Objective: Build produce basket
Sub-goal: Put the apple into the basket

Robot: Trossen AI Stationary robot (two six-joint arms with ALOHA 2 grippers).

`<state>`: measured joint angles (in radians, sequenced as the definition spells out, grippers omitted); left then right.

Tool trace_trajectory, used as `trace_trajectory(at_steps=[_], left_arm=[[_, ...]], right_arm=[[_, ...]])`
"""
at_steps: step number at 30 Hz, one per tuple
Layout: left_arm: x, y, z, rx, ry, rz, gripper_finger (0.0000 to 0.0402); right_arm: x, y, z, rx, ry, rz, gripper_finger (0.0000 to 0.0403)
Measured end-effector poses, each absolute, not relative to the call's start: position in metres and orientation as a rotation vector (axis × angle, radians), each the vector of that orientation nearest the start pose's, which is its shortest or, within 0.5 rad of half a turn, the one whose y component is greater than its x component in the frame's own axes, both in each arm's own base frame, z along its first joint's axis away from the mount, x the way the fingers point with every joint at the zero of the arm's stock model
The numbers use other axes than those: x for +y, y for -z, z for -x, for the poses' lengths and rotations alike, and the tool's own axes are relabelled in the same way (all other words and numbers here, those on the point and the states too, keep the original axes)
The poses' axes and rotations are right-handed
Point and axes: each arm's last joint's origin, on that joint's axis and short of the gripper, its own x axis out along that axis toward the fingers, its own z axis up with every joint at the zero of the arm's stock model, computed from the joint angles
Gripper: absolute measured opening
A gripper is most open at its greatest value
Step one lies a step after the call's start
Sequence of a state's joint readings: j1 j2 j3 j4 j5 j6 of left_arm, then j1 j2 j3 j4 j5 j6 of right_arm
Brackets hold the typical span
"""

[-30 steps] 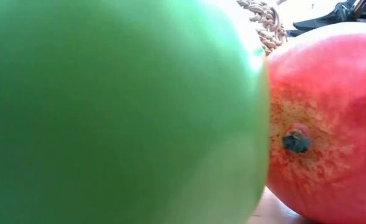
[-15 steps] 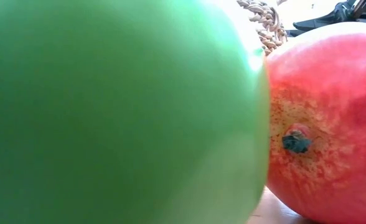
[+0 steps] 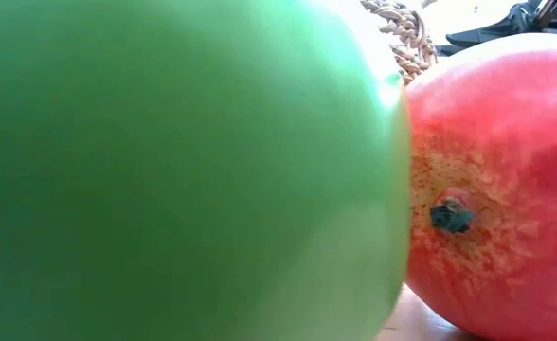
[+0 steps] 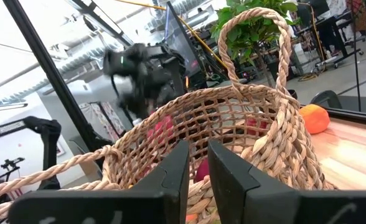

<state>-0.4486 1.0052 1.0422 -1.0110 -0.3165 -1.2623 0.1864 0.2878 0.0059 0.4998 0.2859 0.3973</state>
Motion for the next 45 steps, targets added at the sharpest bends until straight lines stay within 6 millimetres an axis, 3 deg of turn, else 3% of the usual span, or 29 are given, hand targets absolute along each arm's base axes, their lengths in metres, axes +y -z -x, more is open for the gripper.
trace_trajectory(at_steps=[11,18,26,37,45], left_arm=[[-0.025,-0.434,-0.135,0.238,-0.370,0.839,0.0326],[-0.015,-0.482,-0.134,-0.109,-0.256,0.798,0.0327],[-0.011,-0.507,-0.138,-0.358,-0.186,0.816,0.0327],[-0.009,-0.520,-0.167,-0.562,-0.126,0.940,0.0327],[-0.009,-0.525,-0.193,-0.693,-0.077,0.902,0.0327]], right_arm=[[0.013,-0.189,-0.112,-0.229,0.056,-0.447,0.0064],[0.013,-0.189,-0.112,-0.229,0.056,-0.446,0.0064],[0.013,-0.189,-0.112,-0.229,0.056,-0.446,0.0064],[0.013,-0.189,-0.112,-0.229,0.056,-0.447,0.0064],[0.013,-0.189,-0.112,-0.229,0.056,-0.447,0.0064]])
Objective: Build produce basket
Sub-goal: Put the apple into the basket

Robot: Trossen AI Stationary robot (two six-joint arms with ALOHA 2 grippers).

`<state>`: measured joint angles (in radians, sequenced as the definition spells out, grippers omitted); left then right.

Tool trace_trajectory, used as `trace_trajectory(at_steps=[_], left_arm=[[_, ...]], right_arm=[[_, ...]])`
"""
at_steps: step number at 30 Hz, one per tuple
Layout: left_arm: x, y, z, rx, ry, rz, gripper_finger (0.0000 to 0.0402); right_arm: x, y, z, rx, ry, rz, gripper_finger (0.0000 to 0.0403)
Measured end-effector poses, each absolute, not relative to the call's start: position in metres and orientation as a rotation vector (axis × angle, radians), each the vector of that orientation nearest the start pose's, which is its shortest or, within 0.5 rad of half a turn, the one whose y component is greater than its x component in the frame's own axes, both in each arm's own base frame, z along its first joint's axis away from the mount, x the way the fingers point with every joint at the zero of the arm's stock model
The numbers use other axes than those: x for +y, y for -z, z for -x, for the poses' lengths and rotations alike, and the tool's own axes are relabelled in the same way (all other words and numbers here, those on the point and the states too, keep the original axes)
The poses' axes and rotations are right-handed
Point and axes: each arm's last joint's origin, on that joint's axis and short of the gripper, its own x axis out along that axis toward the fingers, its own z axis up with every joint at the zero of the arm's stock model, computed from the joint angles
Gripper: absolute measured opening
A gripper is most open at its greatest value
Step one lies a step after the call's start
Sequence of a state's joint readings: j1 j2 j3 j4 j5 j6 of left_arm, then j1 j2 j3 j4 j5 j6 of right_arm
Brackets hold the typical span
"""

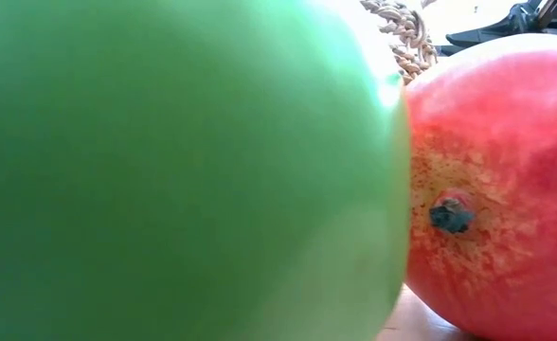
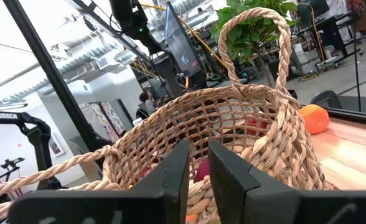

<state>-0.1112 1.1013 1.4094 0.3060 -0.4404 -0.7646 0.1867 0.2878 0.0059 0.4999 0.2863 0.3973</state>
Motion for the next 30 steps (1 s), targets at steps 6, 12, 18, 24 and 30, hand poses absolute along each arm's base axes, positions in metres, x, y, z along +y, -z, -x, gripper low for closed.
trace_trajectory(at_steps=[6,12,18,24,30], left_arm=[[-0.006,-0.519,-0.211,-0.699,-0.110,0.858,0.0327],[-0.007,-0.513,-0.224,-0.645,-0.193,0.643,0.0327],[-0.008,-0.514,-0.234,-0.661,-0.309,0.271,0.0328],[-0.008,-0.513,-0.237,-0.538,-0.490,-0.303,0.0328],[-0.004,-0.511,-0.241,-0.346,-0.679,-0.953,0.0328]], right_arm=[[0.013,-0.189,-0.112,-0.229,0.056,-0.446,0.0064],[0.013,-0.189,-0.112,-0.229,0.056,-0.447,0.0064],[0.013,-0.189,-0.112,-0.229,0.056,-0.446,0.0064],[0.013,-0.189,-0.112,-0.229,0.056,-0.447,0.0064],[0.013,-0.189,-0.112,-0.229,0.056,-0.447,0.0064]])
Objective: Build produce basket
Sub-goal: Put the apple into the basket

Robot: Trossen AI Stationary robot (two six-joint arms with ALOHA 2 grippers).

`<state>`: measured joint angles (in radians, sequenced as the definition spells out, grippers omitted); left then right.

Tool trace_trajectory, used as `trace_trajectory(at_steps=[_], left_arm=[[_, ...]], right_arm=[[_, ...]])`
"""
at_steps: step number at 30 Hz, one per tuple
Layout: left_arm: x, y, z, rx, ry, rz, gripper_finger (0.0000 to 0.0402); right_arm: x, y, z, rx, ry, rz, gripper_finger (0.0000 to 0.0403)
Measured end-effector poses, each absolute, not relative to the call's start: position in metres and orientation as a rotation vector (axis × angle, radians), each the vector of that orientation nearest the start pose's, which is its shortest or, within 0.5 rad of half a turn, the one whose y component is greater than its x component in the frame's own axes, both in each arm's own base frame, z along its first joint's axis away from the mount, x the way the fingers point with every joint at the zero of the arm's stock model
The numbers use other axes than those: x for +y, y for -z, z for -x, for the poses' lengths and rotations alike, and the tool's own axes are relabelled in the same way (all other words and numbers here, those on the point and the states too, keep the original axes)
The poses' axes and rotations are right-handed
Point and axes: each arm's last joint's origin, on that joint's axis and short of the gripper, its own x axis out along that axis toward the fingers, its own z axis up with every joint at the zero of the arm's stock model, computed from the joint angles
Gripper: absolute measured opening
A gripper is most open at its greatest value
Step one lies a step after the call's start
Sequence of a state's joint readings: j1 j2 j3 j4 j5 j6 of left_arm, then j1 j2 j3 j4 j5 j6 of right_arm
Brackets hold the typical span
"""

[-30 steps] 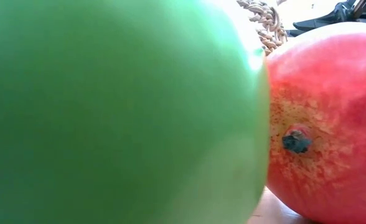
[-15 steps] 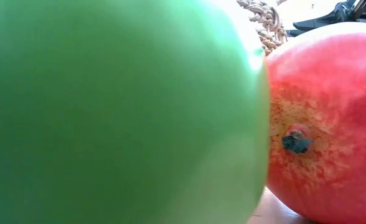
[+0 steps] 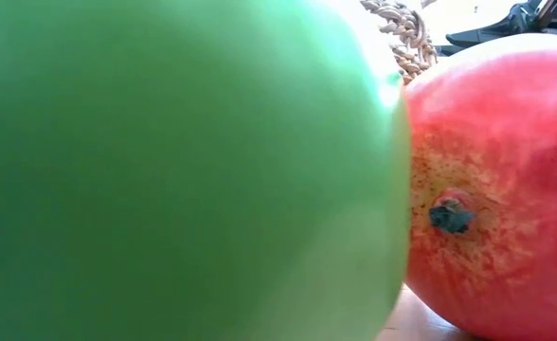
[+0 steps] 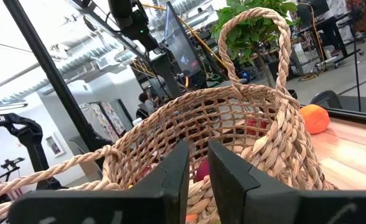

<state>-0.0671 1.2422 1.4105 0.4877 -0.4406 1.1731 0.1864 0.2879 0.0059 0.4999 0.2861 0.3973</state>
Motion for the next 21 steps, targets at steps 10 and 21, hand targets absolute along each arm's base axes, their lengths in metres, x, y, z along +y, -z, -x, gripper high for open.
trace_trajectory(at_steps=[10,21], left_arm=[[0.007,-0.503,-0.254,-0.154,-0.767,-1.342,0.0328],[0.012,-0.497,-0.264,-0.299,-0.672,-0.882,0.0328]], right_arm=[[0.013,-0.189,-0.112,-0.229,0.056,-0.446,0.0064],[0.013,-0.189,-0.112,-0.229,0.056,-0.447,0.0064]])
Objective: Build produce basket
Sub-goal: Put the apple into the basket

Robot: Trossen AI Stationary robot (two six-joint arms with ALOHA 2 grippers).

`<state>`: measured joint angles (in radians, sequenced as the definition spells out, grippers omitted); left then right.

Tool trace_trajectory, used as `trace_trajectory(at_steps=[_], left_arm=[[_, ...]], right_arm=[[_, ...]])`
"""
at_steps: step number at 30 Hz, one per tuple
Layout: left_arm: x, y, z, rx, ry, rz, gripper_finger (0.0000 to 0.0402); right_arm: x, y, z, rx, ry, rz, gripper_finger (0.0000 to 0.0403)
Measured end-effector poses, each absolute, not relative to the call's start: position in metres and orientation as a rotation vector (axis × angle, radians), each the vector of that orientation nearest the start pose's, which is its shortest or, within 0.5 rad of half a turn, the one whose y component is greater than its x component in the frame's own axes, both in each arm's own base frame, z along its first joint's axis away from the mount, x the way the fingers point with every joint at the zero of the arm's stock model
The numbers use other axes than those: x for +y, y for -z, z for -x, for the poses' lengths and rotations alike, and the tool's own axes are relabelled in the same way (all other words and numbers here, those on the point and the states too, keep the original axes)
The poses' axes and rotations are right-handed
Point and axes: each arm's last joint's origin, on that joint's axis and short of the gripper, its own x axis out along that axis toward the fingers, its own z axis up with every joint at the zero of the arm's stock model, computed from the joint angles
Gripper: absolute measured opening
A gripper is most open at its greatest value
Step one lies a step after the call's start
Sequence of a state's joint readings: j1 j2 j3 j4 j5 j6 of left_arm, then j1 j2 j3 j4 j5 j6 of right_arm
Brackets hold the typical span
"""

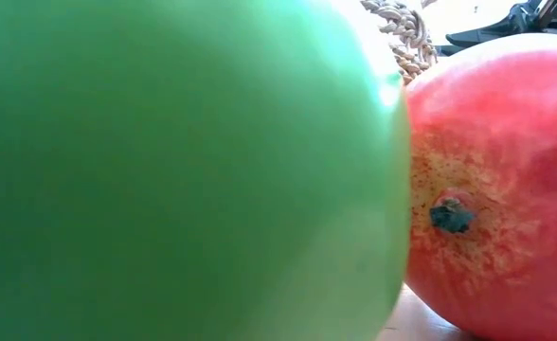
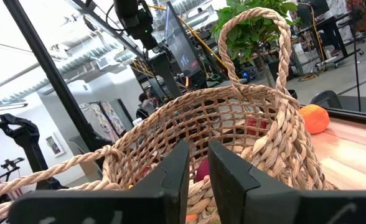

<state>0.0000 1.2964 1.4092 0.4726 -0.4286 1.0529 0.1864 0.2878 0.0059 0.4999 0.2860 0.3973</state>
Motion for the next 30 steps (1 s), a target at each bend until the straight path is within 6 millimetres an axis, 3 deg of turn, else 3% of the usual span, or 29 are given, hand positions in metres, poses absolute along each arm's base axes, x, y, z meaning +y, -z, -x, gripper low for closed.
trace_trajectory(at_steps=[9,13,21,30], left_arm=[[0.024,-0.485,-0.276,-0.604,-0.363,0.530,0.0328],[0.024,-0.480,-0.282,-0.645,-0.251,0.917,0.0328],[0.024,-0.479,-0.284,-0.715,-0.081,1.413,0.0328],[0.024,-0.479,-0.284,-0.721,-0.065,1.457,0.0328]], right_arm=[[0.013,-0.189,-0.112,-0.229,0.056,-0.447,0.0064],[0.013,-0.189,-0.112,-0.229,0.056,-0.446,0.0064],[0.013,-0.189,-0.112,-0.229,0.056,-0.446,0.0064],[0.013,-0.189,-0.112,-0.229,0.056,-0.447,0.0064]])
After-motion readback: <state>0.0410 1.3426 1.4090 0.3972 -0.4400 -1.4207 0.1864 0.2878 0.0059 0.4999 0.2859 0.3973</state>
